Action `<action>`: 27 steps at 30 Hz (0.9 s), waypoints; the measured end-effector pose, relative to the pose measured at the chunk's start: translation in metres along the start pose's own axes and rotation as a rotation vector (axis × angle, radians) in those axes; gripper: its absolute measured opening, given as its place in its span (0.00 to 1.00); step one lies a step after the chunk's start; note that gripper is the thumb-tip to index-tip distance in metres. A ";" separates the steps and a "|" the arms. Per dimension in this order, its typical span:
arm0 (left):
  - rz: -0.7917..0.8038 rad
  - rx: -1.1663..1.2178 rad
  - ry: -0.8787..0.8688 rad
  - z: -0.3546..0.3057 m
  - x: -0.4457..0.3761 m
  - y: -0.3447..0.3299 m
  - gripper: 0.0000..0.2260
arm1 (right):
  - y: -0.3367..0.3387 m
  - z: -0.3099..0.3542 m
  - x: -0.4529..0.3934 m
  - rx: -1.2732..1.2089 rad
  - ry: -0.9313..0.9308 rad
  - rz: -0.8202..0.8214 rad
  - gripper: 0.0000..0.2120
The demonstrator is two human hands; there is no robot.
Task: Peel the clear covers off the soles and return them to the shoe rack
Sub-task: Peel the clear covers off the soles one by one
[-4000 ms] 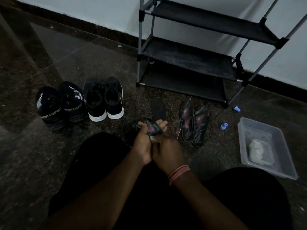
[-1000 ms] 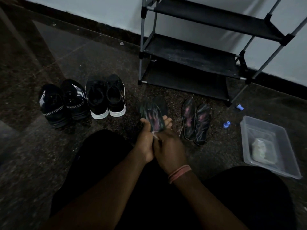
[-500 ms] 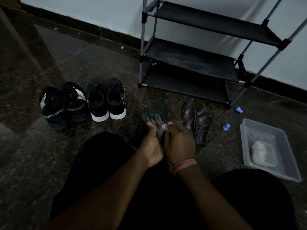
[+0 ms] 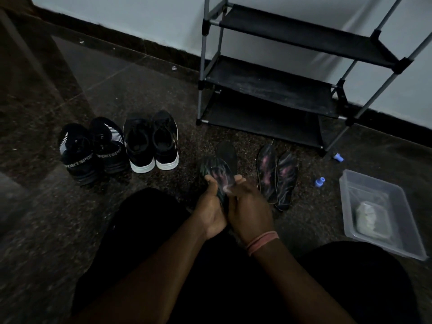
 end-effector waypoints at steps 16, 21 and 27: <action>0.024 -0.027 -0.018 0.000 -0.005 0.001 0.37 | -0.014 -0.003 0.004 0.156 0.031 0.128 0.16; 0.038 0.009 0.014 0.008 -0.002 -0.003 0.37 | 0.014 -0.012 -0.001 0.105 -0.029 -0.048 0.15; 0.047 0.012 -0.030 -0.001 0.007 0.001 0.38 | 0.008 0.003 0.002 0.131 0.053 0.069 0.17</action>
Point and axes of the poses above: each hand's wrist, its own x-axis away from the middle knuckle, its own y-axis out of the back of the hand, z = x × y, the point moved 8 cm from there along -x, towards the middle knuckle, and after that the axes turned 5 degrees about -z, right-handed, at the moved point
